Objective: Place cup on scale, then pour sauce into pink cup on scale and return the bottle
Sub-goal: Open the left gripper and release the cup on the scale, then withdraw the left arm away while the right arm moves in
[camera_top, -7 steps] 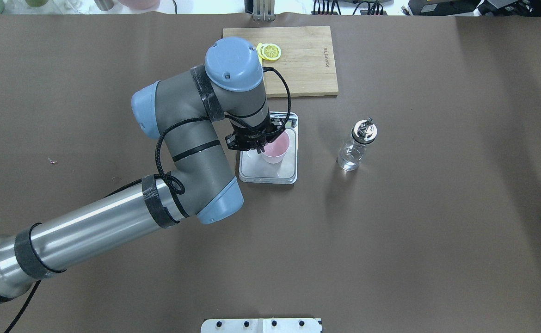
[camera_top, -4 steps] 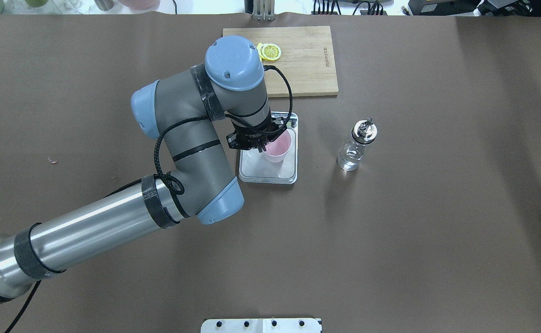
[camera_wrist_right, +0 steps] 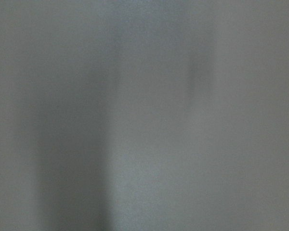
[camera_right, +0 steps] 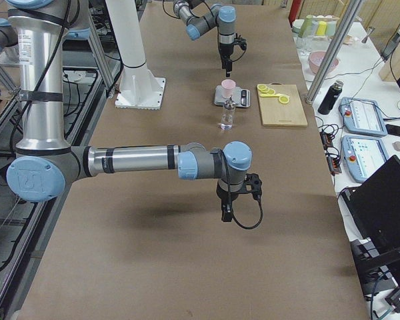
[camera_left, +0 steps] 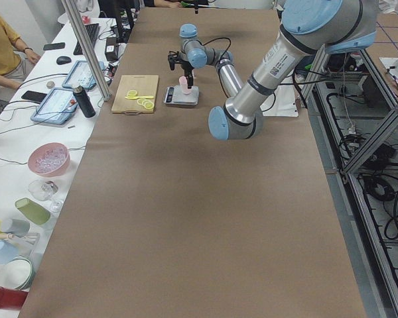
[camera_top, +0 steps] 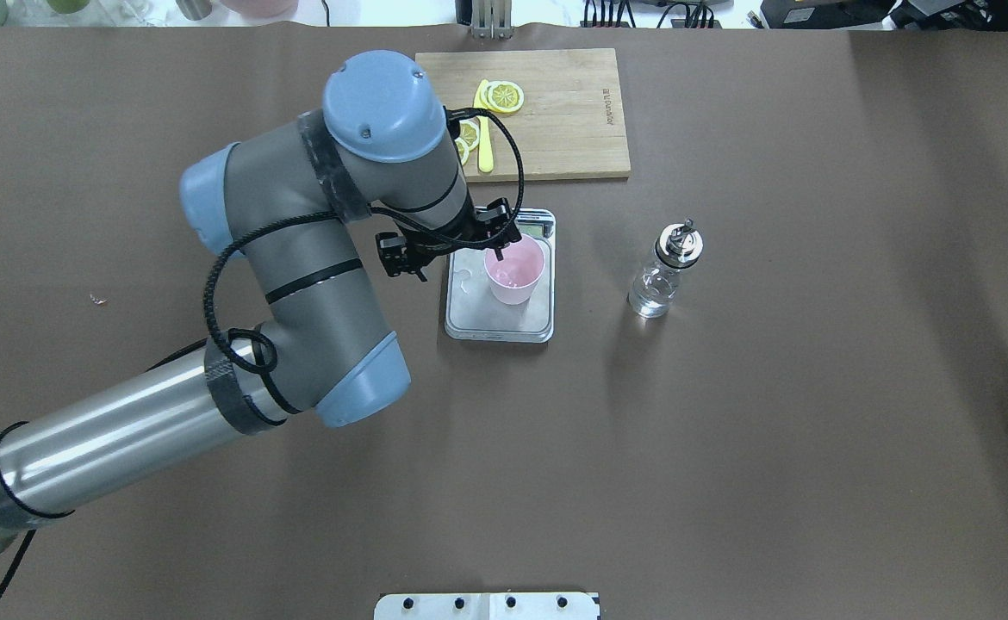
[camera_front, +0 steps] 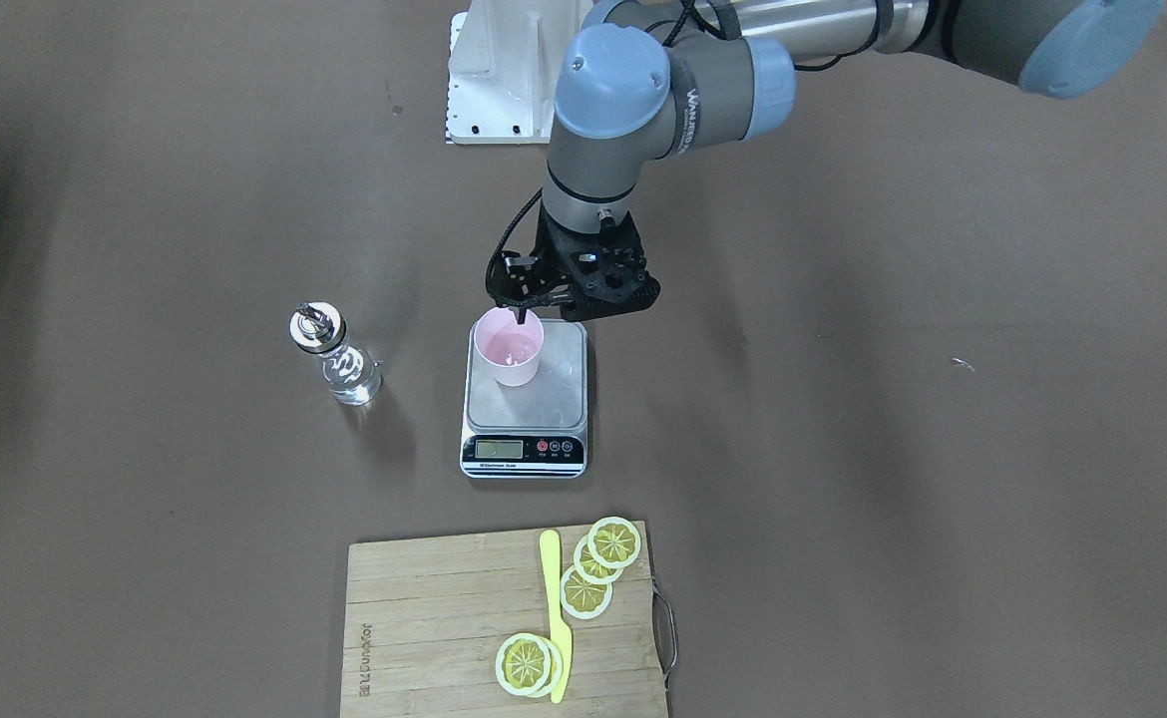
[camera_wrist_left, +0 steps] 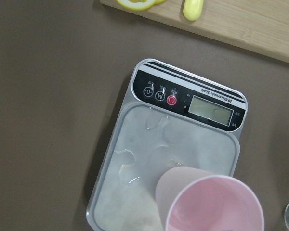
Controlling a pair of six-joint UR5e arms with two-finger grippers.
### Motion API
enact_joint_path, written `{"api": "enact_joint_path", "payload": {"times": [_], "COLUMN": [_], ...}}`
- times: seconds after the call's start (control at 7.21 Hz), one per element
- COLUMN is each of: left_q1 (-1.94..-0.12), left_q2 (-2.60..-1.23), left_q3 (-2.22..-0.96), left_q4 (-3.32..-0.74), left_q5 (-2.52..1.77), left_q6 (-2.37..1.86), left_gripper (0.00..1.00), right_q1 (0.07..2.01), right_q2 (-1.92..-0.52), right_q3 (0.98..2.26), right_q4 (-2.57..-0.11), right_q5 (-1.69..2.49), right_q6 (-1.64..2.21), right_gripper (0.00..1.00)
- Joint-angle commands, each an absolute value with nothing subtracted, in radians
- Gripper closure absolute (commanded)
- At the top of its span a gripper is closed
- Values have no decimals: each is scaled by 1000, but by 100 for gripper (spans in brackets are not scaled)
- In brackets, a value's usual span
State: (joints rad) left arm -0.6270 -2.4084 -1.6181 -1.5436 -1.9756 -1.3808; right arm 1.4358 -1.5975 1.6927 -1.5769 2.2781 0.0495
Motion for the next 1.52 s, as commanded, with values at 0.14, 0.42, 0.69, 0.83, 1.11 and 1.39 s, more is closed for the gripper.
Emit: {"api": "enact_joint_path", "payload": {"times": [0.14, 0.42, 0.69, 0.83, 1.11, 1.39], "left_q1": [-771, -927, -1064, -1115, -1138, -1193], "left_q2": [-2263, -2165, -2077, -2044, -2040, -1988], "left_q3": [-1839, -1864, -1855, -1847, -1832, -1825], "left_q4": [-1385, -1385, -1384, -1384, -1384, -1382], "left_q5": [-2056, -2173, -2241, -2255, -2255, -2255], "left_q6": [-1090, -856, -627, -535, -496, -355], "left_gripper": [0, 0, 0, 0, 0, 0], "right_q1": [1418, 1401, 1378, 1364, 1216, 1167], "right_q2": [-1499, -1509, -1546, -1568, -1552, -1575], "right_q3": [1764, 1839, 1882, 1881, 1910, 1902], "right_q4": [-1575, -1562, -1484, -1403, -1276, -1039], "right_q5": [2267, 2252, 2264, 2301, 2381, 2308], "right_q6": [43, 37, 57, 133, 325, 334], "right_gripper": [0, 1, 0, 0, 0, 0]}}
